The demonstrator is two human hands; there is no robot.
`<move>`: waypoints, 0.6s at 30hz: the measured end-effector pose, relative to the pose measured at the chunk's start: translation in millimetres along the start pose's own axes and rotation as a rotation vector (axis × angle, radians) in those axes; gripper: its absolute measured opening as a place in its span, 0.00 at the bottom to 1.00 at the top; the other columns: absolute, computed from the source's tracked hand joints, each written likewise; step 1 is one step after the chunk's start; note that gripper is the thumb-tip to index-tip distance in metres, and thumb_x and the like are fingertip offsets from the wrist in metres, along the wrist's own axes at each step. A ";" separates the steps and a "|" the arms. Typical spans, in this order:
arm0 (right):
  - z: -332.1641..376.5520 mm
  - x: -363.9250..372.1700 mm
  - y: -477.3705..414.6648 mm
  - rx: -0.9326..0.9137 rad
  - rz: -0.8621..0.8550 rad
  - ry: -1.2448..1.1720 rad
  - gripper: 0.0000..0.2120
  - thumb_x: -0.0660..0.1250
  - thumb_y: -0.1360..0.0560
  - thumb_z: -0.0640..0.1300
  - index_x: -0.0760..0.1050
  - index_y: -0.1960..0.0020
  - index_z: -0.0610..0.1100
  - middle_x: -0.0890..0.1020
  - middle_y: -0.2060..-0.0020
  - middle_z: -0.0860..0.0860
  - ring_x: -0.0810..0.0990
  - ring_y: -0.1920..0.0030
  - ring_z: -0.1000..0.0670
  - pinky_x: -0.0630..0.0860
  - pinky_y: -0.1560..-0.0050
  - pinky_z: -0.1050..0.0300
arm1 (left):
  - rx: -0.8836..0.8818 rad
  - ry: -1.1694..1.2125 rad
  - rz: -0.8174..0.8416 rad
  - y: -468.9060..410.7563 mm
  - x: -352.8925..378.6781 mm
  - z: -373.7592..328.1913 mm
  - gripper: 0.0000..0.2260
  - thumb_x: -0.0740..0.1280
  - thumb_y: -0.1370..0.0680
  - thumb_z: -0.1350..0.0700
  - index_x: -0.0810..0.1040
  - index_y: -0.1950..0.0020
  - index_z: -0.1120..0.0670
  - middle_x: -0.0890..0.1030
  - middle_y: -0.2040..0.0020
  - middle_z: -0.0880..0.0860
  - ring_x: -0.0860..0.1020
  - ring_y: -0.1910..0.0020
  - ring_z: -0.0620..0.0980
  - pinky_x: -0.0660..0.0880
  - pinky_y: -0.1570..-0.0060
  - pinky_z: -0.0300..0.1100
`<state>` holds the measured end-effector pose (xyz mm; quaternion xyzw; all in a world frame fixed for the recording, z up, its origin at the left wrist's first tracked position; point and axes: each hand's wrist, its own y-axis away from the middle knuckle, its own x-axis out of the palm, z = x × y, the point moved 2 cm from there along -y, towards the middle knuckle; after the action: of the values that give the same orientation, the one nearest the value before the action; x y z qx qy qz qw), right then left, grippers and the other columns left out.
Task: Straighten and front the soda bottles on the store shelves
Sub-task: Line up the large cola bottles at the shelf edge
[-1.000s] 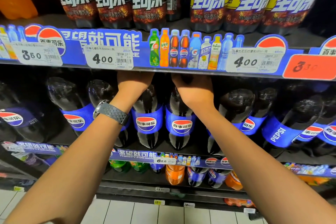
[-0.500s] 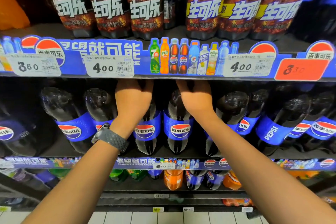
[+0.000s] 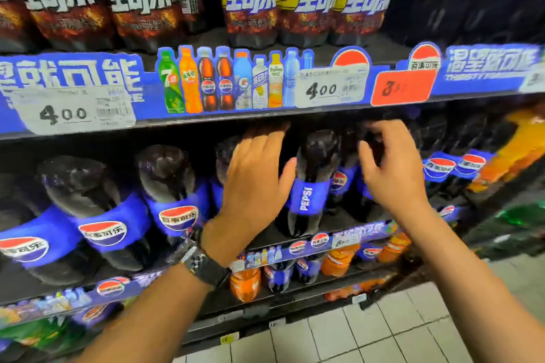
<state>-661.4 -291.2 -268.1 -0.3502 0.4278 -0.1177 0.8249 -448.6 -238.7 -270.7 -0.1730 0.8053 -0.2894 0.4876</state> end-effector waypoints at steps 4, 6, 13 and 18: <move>-27.4 -6.9 -23.9 0.210 0.086 0.065 0.15 0.68 0.26 0.46 0.73 0.48 0.34 0.76 0.54 0.37 0.74 0.51 0.38 0.65 0.53 0.52 | -0.023 -0.021 0.009 -12.9 26.6 -24.9 0.22 0.70 0.26 0.50 0.74 0.38 0.62 0.79 0.50 0.62 0.76 0.50 0.63 0.73 0.48 0.51; -35.0 -6.6 -37.9 0.226 0.125 0.093 0.14 0.67 0.26 0.46 0.72 0.57 0.34 0.76 0.62 0.36 0.75 0.57 0.35 0.60 0.61 0.51 | -0.065 -0.042 -0.022 -19.6 37.5 -34.7 0.24 0.71 0.27 0.43 0.76 0.43 0.62 0.79 0.56 0.62 0.77 0.55 0.63 0.75 0.54 0.50; -49.0 21.7 -67.9 0.034 0.345 0.149 0.31 0.61 0.25 0.63 0.66 0.29 0.45 0.72 0.33 0.43 0.72 0.36 0.40 0.72 0.41 0.48 | -0.196 -0.183 -0.078 -49.8 57.8 -56.6 0.23 0.72 0.36 0.33 0.77 0.54 0.50 0.82 0.60 0.57 0.79 0.62 0.59 0.73 0.66 0.43; -53.4 37.9 -80.8 -0.173 0.406 0.293 0.31 0.55 0.22 0.63 0.60 0.25 0.47 0.63 0.26 0.45 0.61 0.28 0.42 0.56 0.31 0.48 | -0.286 -0.034 0.126 -52.9 46.2 -28.0 0.30 0.74 0.36 0.36 0.71 0.37 0.43 0.79 0.40 0.46 0.75 0.45 0.46 0.67 0.51 0.32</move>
<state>-672.0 -394.1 -257.7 -0.3058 0.6128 0.0376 0.7278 -495.1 -297.2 -258.8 -0.1949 0.8391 -0.1377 0.4888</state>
